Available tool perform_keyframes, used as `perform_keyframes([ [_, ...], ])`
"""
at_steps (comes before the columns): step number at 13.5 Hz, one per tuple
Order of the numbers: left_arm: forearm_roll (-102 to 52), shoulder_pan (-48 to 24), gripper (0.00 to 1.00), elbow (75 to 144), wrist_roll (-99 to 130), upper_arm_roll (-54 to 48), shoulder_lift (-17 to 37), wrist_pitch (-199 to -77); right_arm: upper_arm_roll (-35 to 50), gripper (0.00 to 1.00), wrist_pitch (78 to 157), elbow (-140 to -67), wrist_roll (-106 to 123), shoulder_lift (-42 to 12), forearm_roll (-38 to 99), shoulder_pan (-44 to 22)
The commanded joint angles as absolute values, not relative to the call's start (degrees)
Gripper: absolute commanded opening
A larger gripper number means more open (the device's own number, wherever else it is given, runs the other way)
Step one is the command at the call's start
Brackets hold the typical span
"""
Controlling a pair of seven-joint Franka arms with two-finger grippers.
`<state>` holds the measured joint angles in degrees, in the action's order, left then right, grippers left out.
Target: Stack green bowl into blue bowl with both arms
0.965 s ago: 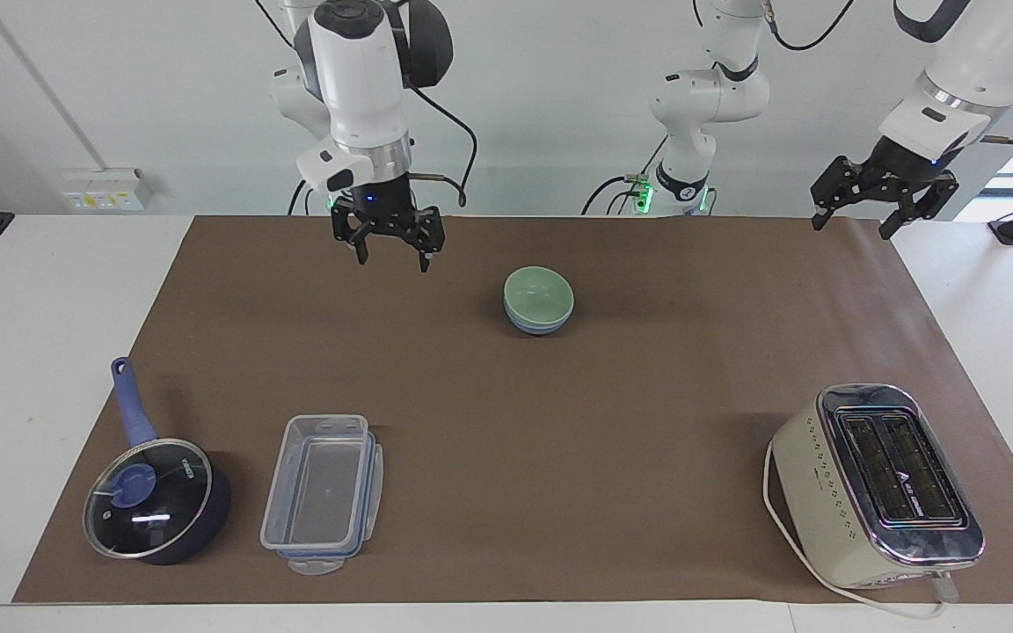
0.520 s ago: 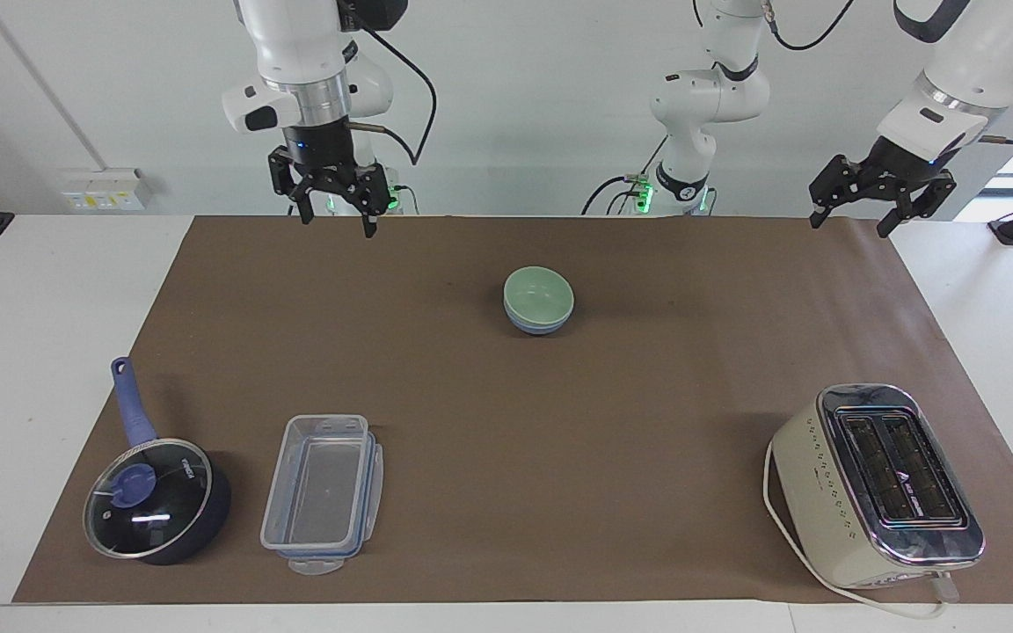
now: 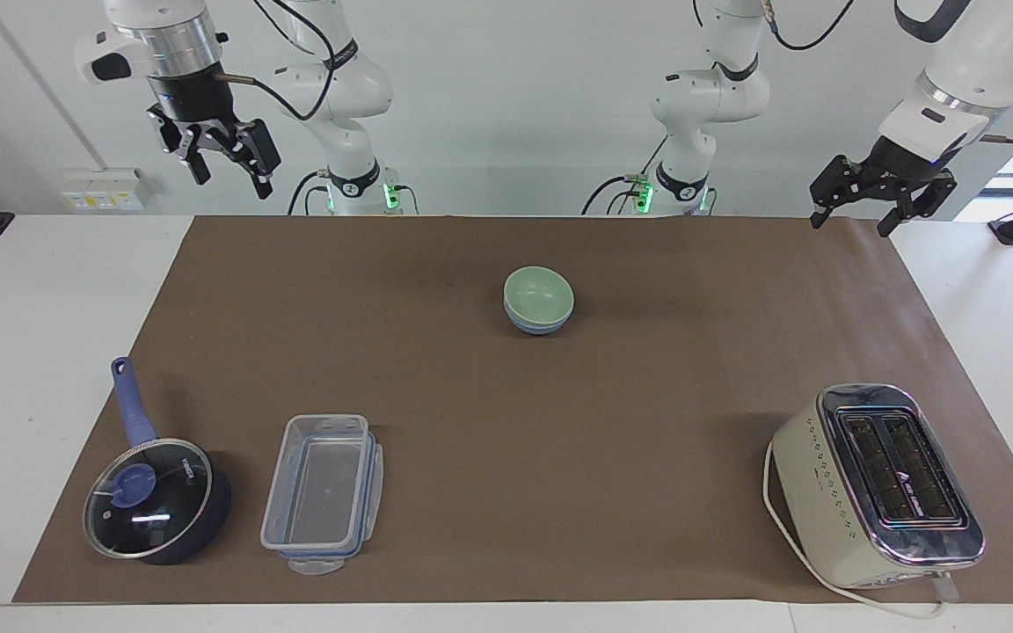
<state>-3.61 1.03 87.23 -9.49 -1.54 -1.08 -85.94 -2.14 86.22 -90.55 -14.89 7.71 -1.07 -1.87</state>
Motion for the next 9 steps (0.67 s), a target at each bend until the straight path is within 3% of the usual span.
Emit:
perform_keyframes([
  [1, -2.29, 1.32, 1.0, 86.22, -8.79, -1.85, -1.05, -85.25, -4.91, 1.0, 83.94, -90.35, -8.44, 7.65, 2.62, -1.49],
  [9, -1.32, 0.97, 1.0, 86.13, -8.79, -1.93, -0.97, -85.25, -5.27, 1.0, 84.73, -91.67, -1.33, 8.26, -0.88, -2.64],
])
